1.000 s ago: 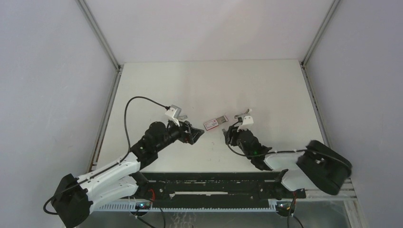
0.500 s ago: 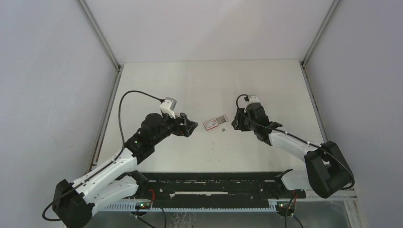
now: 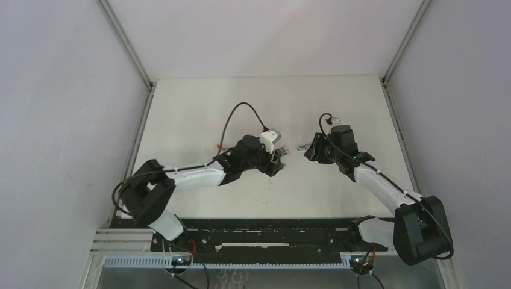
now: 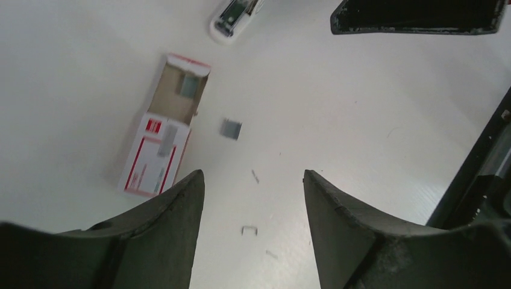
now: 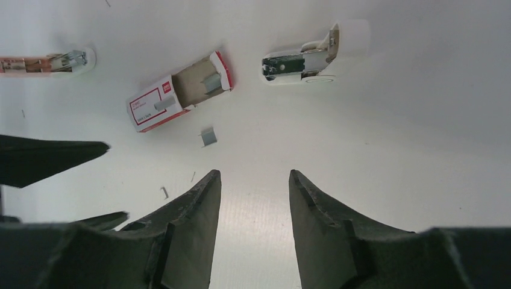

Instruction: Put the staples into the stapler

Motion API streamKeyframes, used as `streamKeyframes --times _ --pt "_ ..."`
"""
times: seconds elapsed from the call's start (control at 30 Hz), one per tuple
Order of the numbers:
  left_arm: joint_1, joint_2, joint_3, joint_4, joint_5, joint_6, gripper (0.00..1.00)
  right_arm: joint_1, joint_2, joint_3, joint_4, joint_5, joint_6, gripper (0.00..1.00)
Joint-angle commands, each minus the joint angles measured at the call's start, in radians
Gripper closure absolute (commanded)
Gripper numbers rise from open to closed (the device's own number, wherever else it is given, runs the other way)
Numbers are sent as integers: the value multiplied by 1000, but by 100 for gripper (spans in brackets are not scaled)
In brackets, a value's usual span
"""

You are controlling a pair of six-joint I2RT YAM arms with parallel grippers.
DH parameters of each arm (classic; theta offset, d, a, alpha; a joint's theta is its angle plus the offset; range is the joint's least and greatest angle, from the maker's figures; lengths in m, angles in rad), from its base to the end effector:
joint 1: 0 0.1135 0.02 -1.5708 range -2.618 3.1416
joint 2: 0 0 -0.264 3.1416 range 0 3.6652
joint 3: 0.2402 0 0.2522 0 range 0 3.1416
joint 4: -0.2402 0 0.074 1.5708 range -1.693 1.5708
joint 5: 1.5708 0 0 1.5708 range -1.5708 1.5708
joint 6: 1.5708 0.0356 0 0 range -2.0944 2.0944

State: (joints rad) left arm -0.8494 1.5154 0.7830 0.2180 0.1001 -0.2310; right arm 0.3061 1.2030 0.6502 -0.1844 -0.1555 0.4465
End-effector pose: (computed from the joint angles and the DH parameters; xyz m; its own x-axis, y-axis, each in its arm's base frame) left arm 0.2106 -0.2448 0.2041 -0.5005 0.2241 -0.8362 0.7088 0.6607 -0.2472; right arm 0.2328 0.0793 0.2089 -0.7539 0.2092 -0.6228 -0.0903 0.9060 0.4136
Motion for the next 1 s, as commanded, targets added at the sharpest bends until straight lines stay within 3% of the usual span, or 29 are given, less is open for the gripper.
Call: streamKeyframes --times 0.0,0.4,0.97 --pt "-17 123 139 77 43 89 36 -44 -29 37 6 -64 -26 55" --pt "-22 312 248 41 8 169 44 -84 -28 26 45 -143 -9 55" --pt "-22 404 296 37 -13 207 54 -94 -33 26 51 -168 -2 56"
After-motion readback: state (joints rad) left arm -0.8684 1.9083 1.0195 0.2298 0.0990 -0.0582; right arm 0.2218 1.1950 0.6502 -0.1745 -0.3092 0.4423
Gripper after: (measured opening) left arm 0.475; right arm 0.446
